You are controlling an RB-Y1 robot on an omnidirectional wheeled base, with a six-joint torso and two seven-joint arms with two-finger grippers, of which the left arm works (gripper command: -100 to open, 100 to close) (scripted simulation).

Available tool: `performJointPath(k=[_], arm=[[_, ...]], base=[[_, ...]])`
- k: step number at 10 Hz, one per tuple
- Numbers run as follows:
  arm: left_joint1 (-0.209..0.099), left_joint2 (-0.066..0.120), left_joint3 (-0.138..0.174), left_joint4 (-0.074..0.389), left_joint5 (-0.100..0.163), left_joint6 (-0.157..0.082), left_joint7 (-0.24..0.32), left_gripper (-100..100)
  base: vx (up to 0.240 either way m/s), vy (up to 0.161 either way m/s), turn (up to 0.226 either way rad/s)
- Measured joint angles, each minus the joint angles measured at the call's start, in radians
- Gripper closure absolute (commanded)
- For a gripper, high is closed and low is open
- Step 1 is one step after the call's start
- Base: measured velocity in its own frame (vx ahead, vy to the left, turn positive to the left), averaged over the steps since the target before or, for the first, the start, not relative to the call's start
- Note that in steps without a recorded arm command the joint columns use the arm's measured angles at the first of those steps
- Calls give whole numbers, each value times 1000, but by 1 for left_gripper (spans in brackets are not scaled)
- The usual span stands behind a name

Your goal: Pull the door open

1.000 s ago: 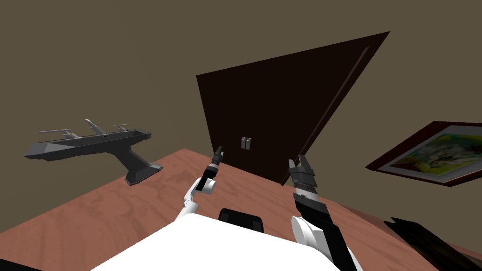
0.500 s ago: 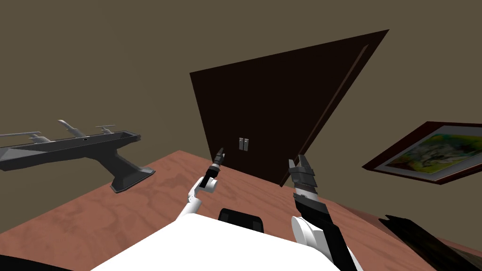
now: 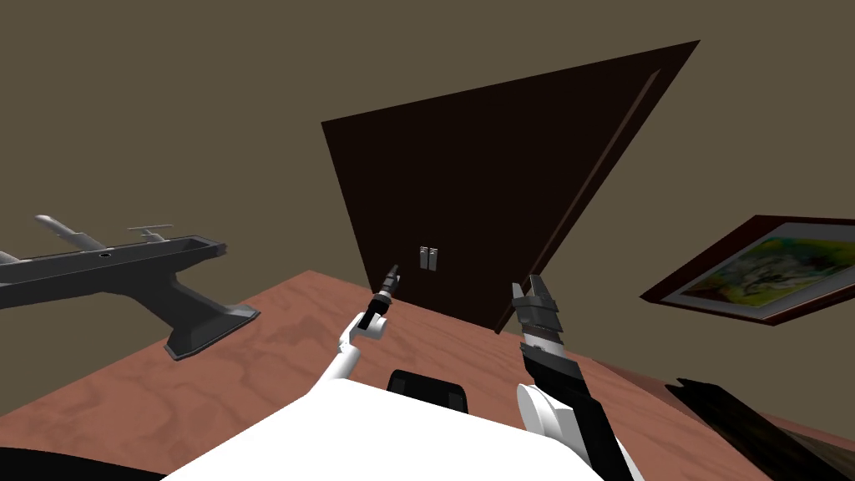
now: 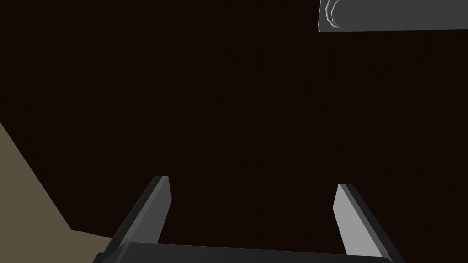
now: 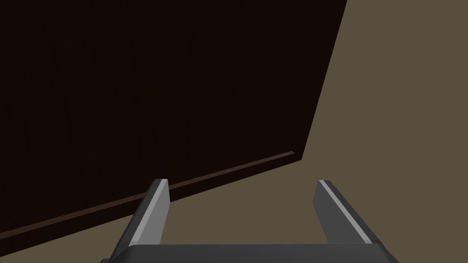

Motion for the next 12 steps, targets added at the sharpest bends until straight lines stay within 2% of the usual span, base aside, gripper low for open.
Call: performJointPath(k=[2, 5, 12], arm=[[-31, 2, 0, 54, 4, 5, 6, -100], [-70, 14, 0, 131, 14, 6, 19, -100], [-138, 22, -6, 273, 27, 11, 37, -100]], base=[[108, -14, -49], [97, -8, -53], [106, -8, -50]])
